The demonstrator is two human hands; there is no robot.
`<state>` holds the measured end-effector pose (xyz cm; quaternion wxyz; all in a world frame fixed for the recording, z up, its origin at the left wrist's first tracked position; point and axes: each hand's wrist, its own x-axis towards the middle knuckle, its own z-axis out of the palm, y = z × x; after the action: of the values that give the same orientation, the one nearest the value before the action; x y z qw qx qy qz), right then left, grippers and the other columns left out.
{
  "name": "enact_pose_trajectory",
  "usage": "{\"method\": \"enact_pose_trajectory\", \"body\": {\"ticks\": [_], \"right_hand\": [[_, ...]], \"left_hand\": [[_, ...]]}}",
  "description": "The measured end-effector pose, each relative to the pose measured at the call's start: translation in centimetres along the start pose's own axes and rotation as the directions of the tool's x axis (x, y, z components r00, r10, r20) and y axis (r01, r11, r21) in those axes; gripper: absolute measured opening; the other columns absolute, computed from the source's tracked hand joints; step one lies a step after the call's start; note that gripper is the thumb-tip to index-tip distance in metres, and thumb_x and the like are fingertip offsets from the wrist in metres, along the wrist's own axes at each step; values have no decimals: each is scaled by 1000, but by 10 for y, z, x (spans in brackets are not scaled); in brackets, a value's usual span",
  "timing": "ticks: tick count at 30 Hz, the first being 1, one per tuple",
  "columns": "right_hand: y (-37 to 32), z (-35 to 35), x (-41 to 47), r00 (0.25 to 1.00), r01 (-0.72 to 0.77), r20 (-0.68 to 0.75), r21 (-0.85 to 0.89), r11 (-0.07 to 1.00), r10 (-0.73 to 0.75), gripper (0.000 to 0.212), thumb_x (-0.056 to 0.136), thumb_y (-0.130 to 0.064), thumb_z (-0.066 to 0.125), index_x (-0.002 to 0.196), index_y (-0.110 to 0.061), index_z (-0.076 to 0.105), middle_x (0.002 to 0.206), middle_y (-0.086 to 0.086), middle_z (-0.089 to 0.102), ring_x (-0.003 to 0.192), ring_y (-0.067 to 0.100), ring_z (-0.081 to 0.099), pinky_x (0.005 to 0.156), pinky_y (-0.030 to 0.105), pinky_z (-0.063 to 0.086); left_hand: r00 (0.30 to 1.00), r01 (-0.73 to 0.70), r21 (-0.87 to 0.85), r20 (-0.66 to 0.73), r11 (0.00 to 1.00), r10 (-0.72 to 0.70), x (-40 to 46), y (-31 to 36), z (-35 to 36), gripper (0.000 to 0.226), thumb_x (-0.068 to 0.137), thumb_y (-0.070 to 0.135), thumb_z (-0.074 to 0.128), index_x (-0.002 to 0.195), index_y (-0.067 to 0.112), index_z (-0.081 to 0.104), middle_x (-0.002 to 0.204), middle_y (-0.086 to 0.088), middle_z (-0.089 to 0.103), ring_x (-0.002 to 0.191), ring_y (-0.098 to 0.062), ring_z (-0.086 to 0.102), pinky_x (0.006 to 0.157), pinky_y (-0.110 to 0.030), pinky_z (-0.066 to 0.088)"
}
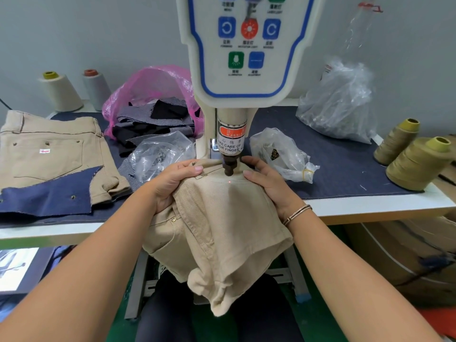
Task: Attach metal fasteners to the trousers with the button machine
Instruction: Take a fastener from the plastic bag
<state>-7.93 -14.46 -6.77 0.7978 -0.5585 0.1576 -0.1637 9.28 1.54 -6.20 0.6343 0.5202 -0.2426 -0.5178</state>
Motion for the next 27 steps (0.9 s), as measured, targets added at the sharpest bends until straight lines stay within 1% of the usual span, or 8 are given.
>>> {"method": "enact_pose_trajectory", "body": {"ticks": [10,13,15,18,21,23,25,27], "right_hand": [[0,1,-3,1000,0,6,-10,1000,0,28,89,-3,55,111,-20,56,88,-10,73,82,4,68,70,18,52],[0,2,-4,999,19,39,-15,1000,-18,37,80,-4,62,113,-18,55,92,-8,72,85,6,67,73,19,53],[0,3,-6,998,25,62,-9,1000,-24,42,72,-7,61,113,-18,56,97,-4,70,87,10,66,76,22,53],[2,6,-12,996,61,69,-31,998,-59,38,73,-7,60,109,-18,57,98,-1,67,87,13,63,81,24,50],[4,8,-22,983,166,-39,-209,964,-178,23,85,-3,60,104,-17,60,99,-2,65,89,6,61,81,20,47],[2,4,-32,936,224,-169,-389,894,-308,20,90,-3,57,98,-21,63,93,-6,64,85,0,60,79,17,46],[-10,-5,-41,821,271,-270,-592,759,-503,18,93,-9,55,91,-25,63,86,-12,64,78,-5,58,73,14,45],[-29,-20,-41,712,196,-279,-802,564,-645,16,94,-15,54,89,-24,65,84,-9,62,77,-1,56,68,15,44]], "left_hand": [[1000,-4,4,1,1000,4,1,-1,-1,34,73,17,68,106,14,74,107,-14,70,90,-20,70,79,-28,58],[1000,4,24,19,1000,-5,-1,-1,0,37,73,16,67,109,13,72,110,-16,69,92,-23,69,83,-31,57],[999,6,43,52,999,-8,-2,-1,0,39,73,18,66,112,13,70,112,-17,68,95,-24,68,85,-33,56],[998,24,95,64,995,-30,-5,0,0,37,71,28,68,106,17,73,109,-15,69,93,-24,69,81,-33,57],[998,28,118,47,993,-34,-6,-1,0,31,74,26,65,103,18,74,109,-15,70,93,-24,69,81,-33,58],[998,27,119,47,993,-33,-6,-1,0,32,75,24,64,105,17,74,112,-16,69,96,-25,69,83,-34,57],[998,29,99,60,995,-35,-6,0,-1,33,74,21,63,105,16,73,113,-16,69,96,-25,69,79,-32,58],[997,37,67,72,997,-42,-7,0,-3,37,69,19,67,105,15,73,112,-17,69,95,-25,69,75,-31,58]]}}
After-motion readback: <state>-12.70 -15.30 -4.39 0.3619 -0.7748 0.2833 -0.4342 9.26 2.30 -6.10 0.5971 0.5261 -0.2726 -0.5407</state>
